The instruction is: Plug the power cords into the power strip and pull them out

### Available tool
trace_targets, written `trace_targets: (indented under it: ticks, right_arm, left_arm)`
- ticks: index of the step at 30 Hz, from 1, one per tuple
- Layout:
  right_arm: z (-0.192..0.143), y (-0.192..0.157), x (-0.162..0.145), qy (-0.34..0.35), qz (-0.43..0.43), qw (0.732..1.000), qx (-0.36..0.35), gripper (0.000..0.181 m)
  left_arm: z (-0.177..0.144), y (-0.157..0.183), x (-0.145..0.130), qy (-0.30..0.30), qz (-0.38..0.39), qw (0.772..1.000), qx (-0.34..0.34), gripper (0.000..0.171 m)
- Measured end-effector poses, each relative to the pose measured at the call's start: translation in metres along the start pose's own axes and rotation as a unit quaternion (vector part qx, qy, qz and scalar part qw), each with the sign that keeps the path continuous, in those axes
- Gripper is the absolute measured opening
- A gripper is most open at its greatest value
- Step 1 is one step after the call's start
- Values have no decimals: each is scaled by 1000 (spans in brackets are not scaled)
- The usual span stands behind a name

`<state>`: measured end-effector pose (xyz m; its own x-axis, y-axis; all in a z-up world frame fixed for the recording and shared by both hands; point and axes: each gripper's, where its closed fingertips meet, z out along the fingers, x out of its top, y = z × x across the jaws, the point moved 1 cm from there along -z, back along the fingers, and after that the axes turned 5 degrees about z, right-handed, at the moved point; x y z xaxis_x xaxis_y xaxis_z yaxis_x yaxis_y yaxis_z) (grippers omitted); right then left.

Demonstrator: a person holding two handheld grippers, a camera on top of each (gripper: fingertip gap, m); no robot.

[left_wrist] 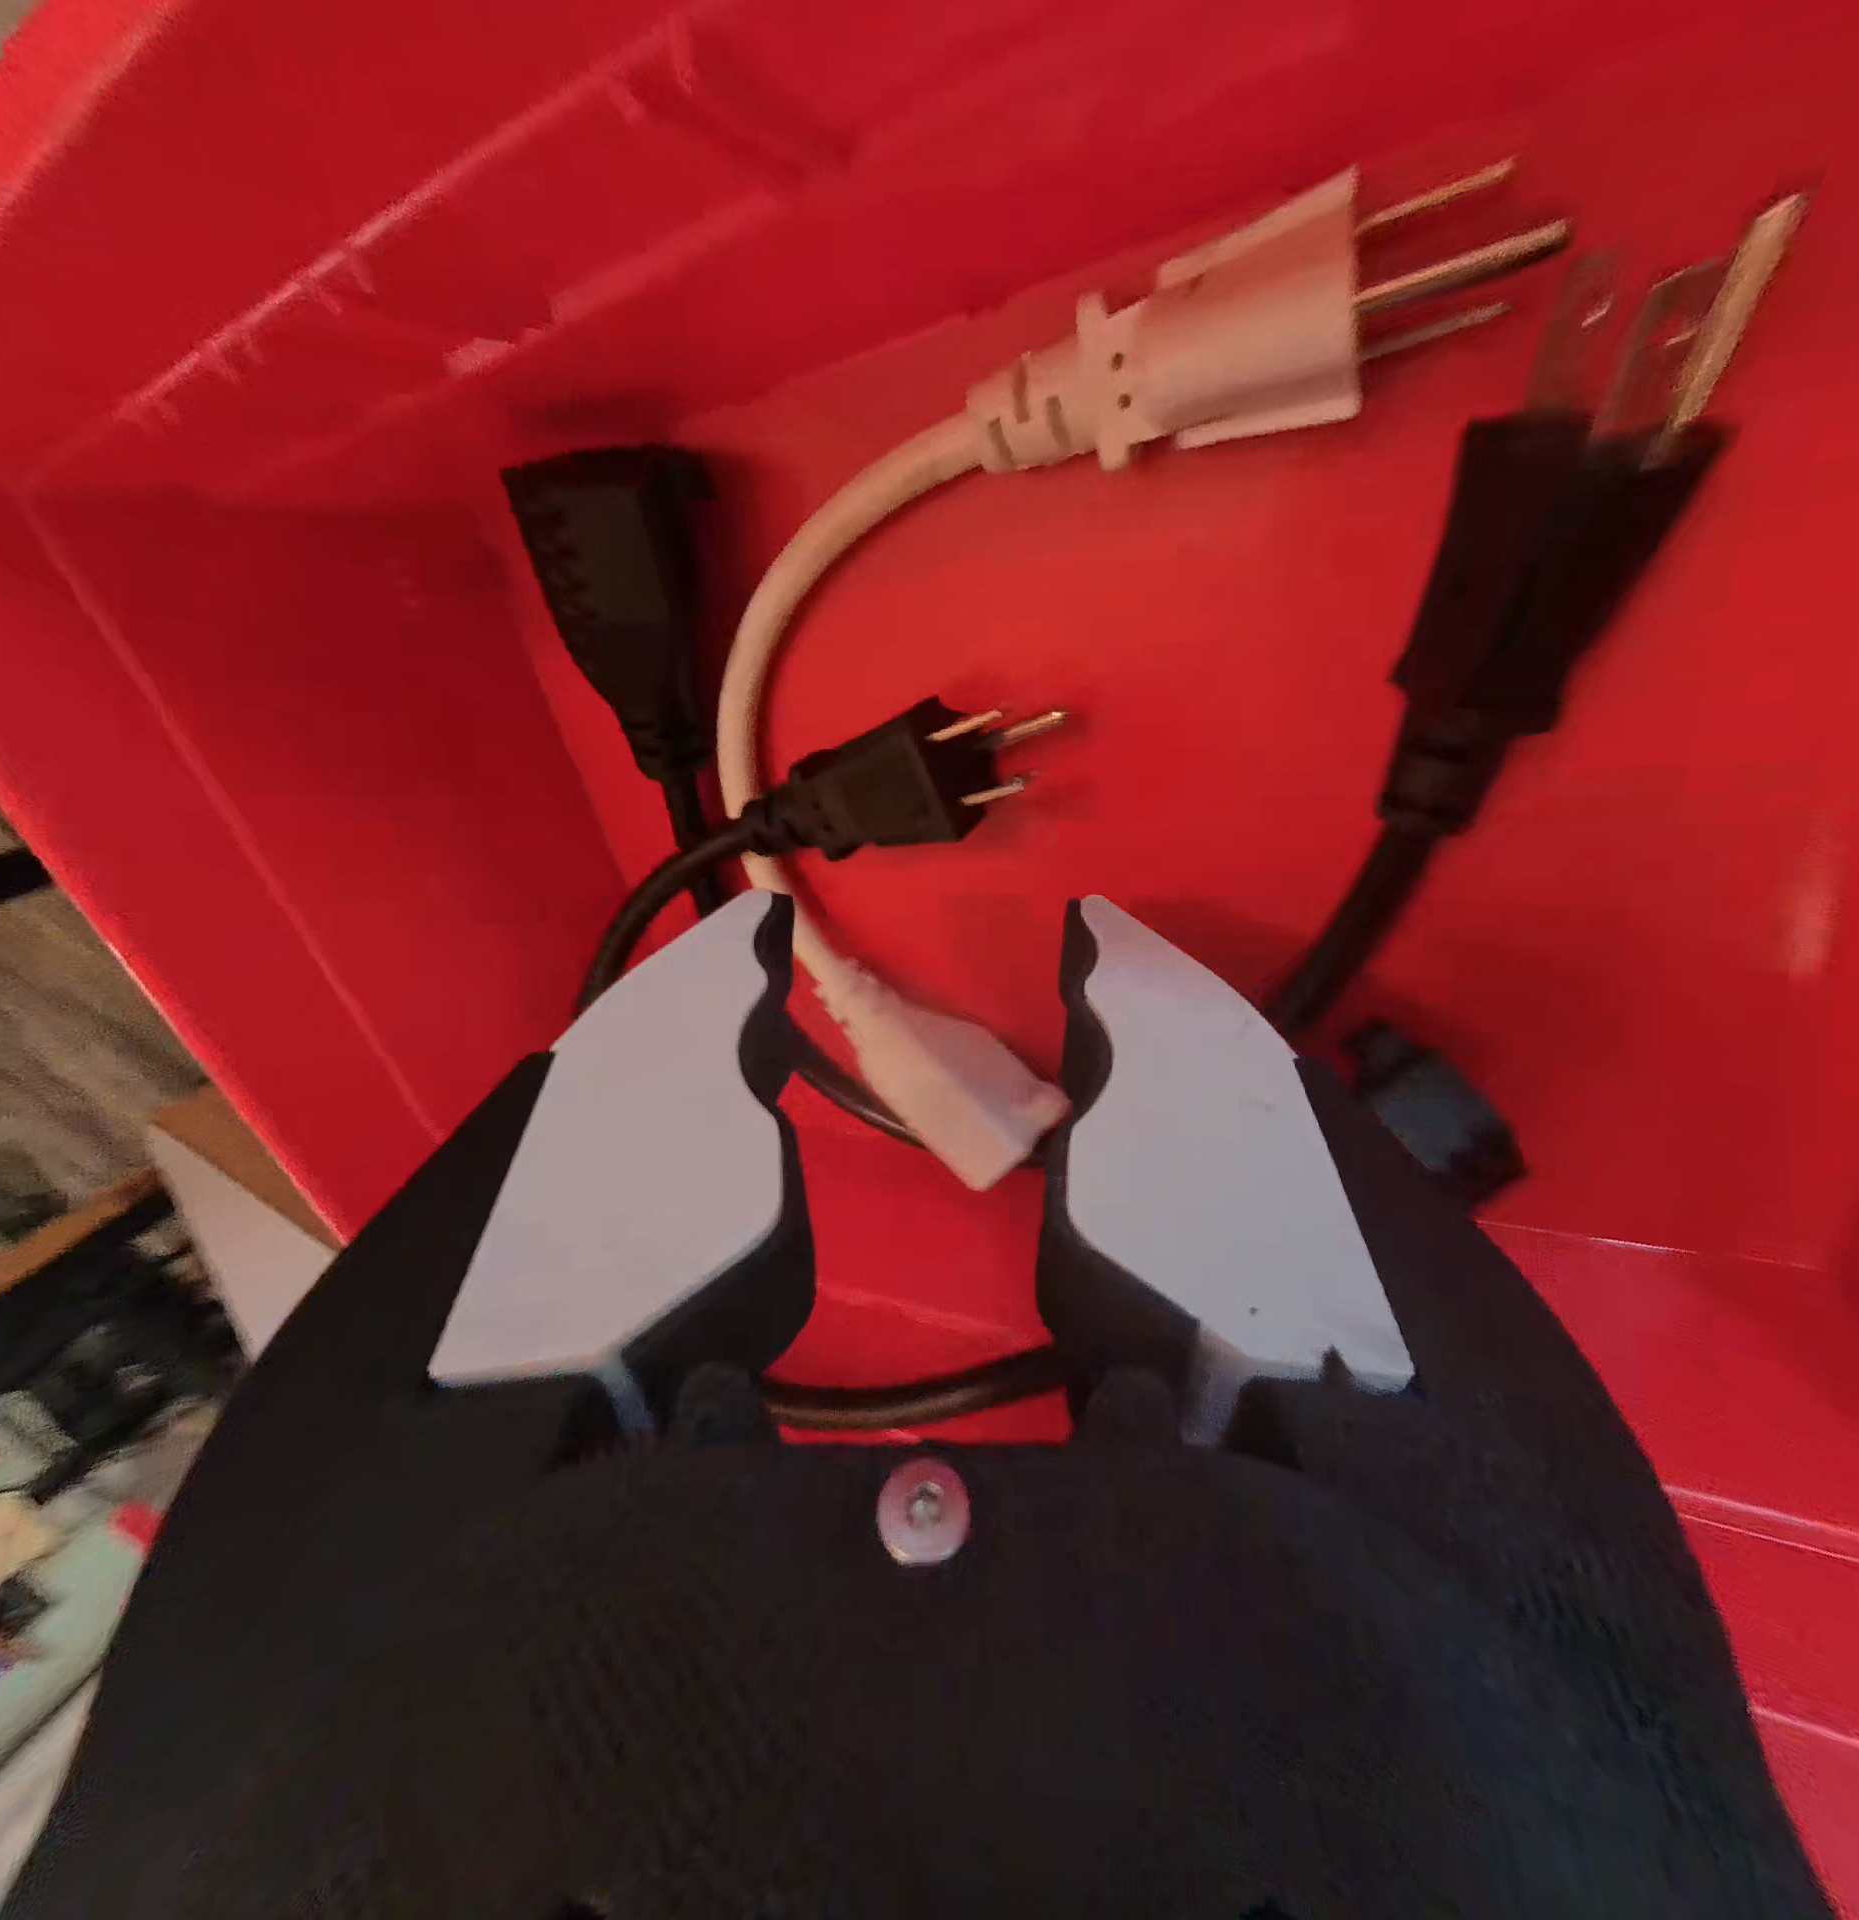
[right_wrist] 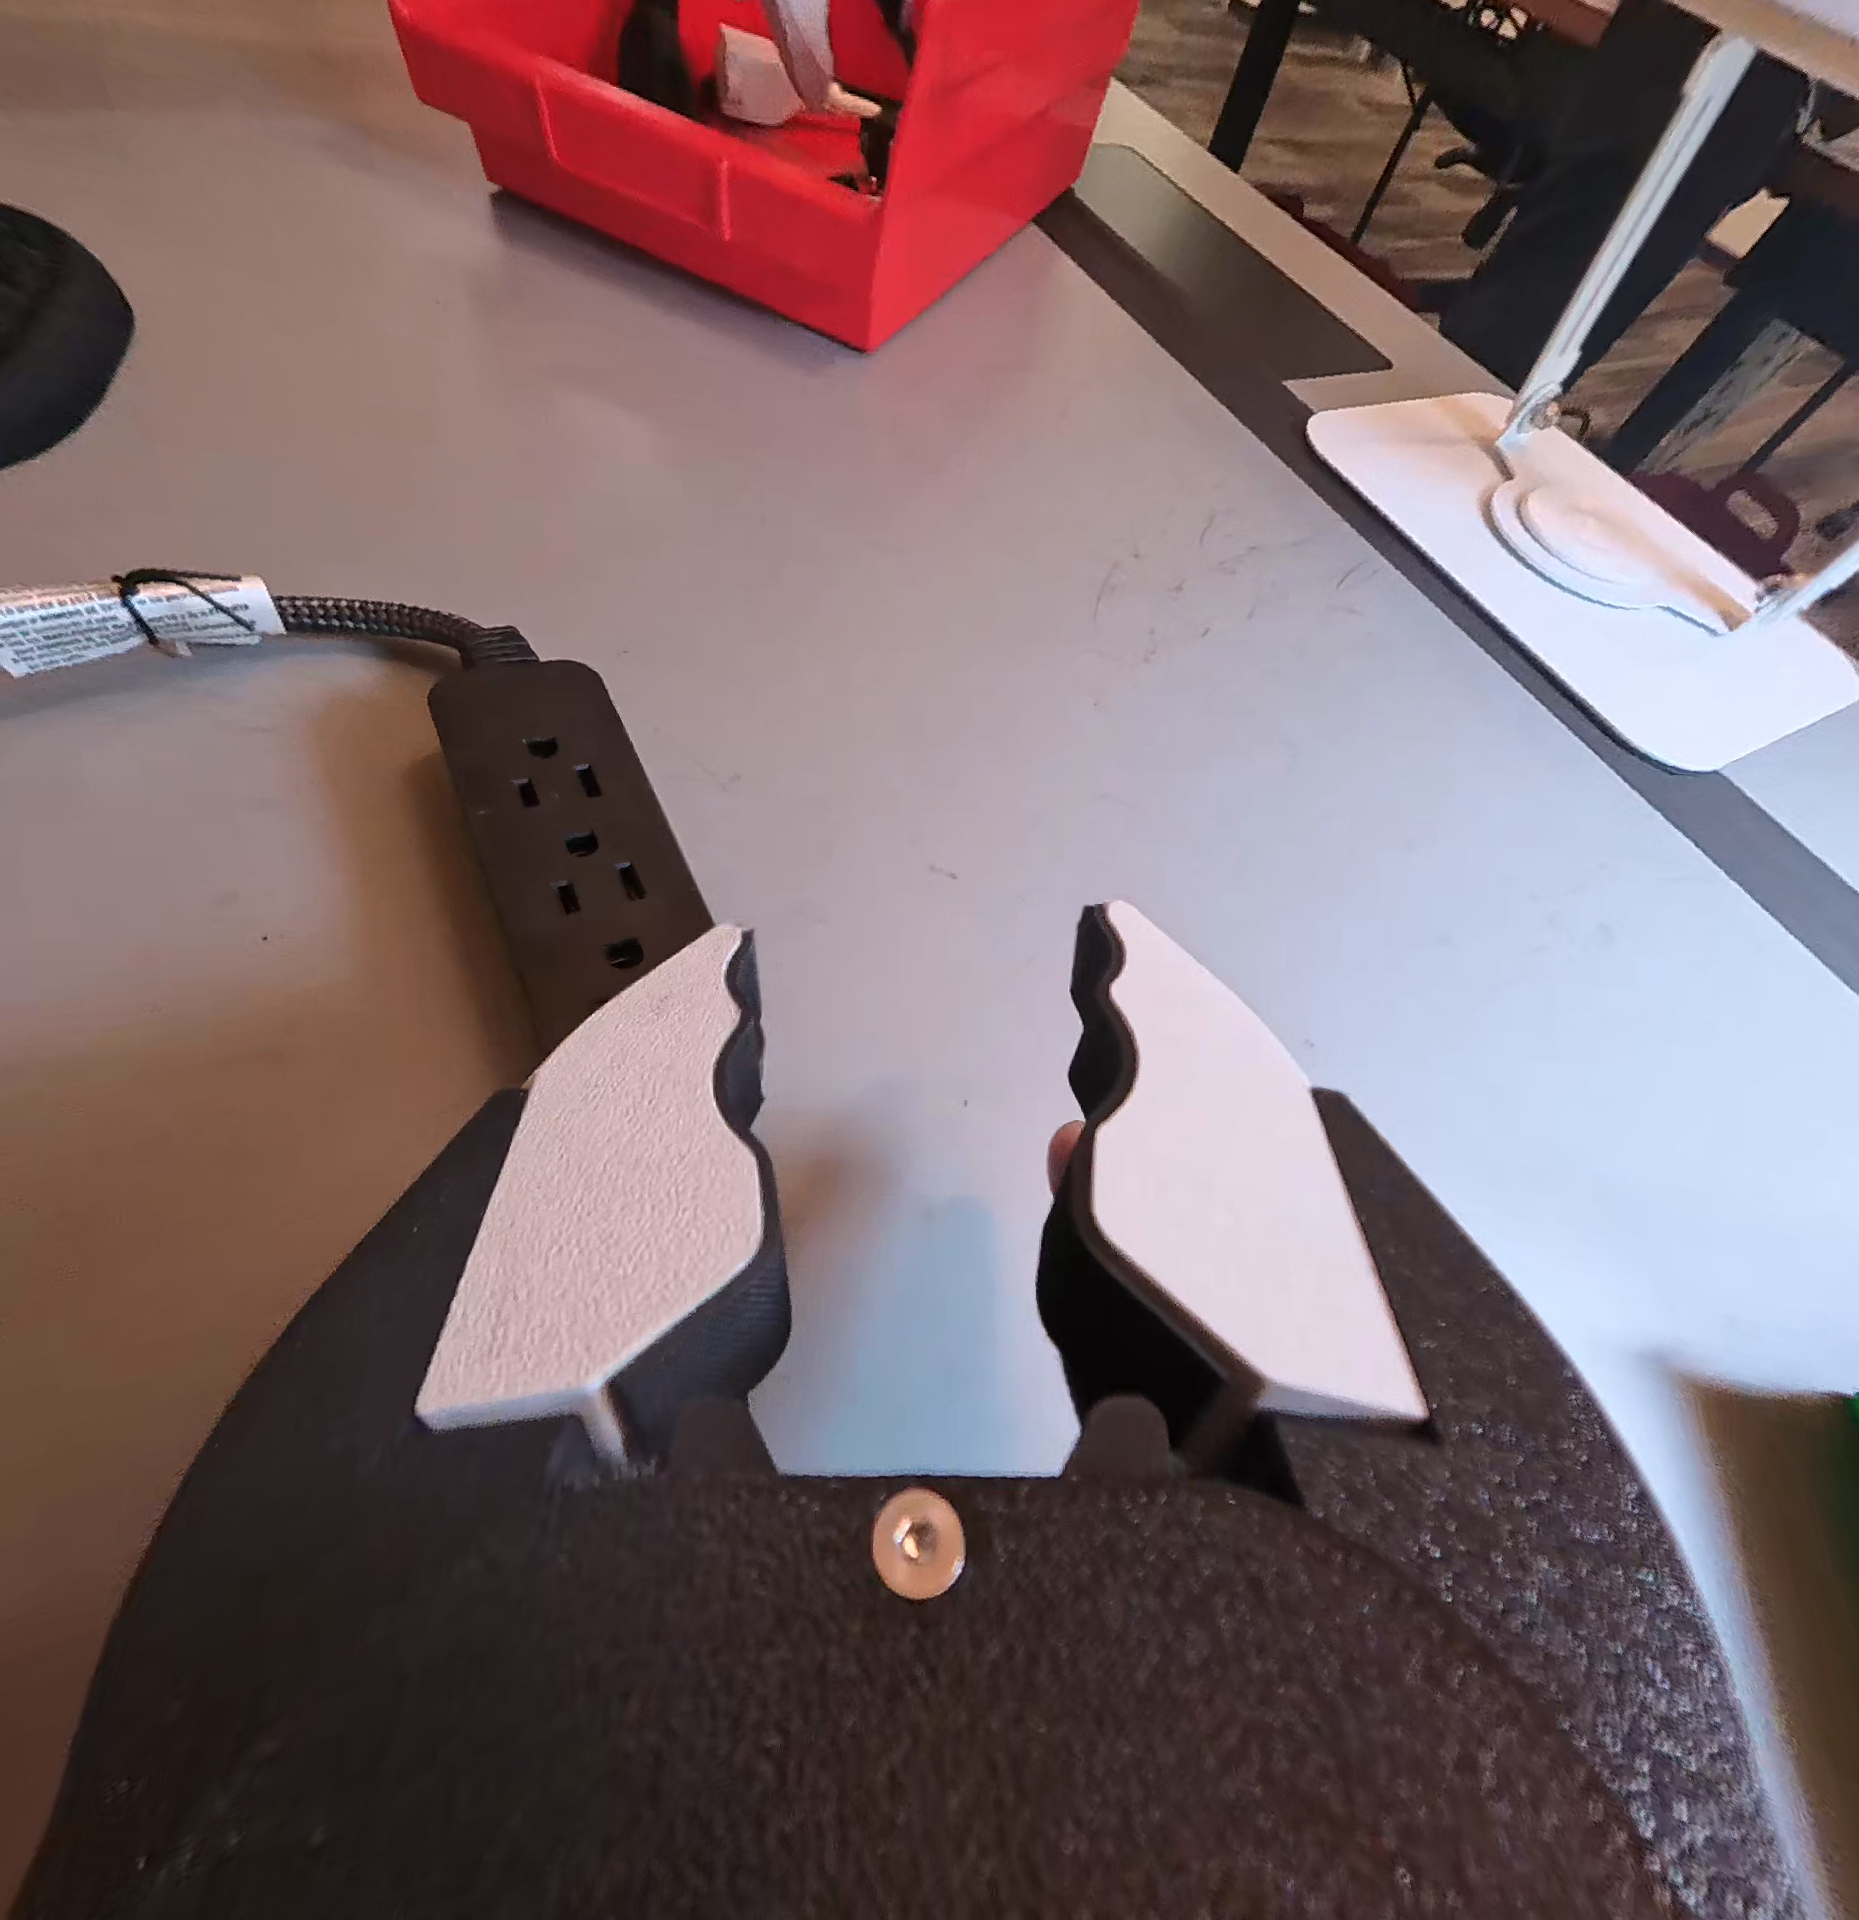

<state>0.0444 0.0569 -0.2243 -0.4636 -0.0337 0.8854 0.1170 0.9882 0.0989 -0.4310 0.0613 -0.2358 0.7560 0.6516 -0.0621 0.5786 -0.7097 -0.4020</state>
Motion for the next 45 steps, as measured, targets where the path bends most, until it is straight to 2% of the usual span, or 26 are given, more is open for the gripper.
trace_targets:
  ticks: [4, 7, 10, 14, 17, 22, 27, 32, 39, 42, 45]
  right_arm:
    - [2, -4, -3, -2, -7, 1000, 8, 58]
    - [3, -1, -6, -3, 9, 1000, 9, 55]
    - [4, 5, -6, 10, 37, 999, 14, 50]
    - [-1, 12, -2, 32, 58, 998, 14, 47]
    - [-4, 13, 2, 44, 70, 996, 16, 49]
    - [-8, 13, 8, 56, 72, 996, 15, 54]
    - [-9, 8, 13, 63, 63, 996, 24, 52]
    - [-14, 5, 21, 77, 50, 996, 22, 49]
    - [-19, 9, 28, 101, 56, 993, 10, 49]
    - [-23, 13, 36, 125, 64, 990, -1, 50]
    - [-26, 15, 42, 145, 88, 985, 6, 55]
  left_arm:
    - [24, -7, 4, -34, 117, 992, -11, 51]
    - [33, -10, 11, -36, 181, 983, -22, 42]
    - [34, -10, 14, -31, 194, 980, -40, 36]
    - [23, -10, 14, -16, 183, 983, -25, 34]
    - [-11, -18, 20, 37, 153, 987, 24, 33]
    - [-99, -36, 26, 115, 83, 984, 106, 34]
    - [-189, -47, 24, 151, 44, 969, 193, 33]
    - [-262, -39, 29, 204, 24, 950, 236, 32]
    - [-336, -17, 50, 333, 0, 900, 280, 32]
    - [-359, 11, 76, 414, 9, 870, 267, 32]
    - [-368, 52, 112, 489, 35, 844, 217, 31]
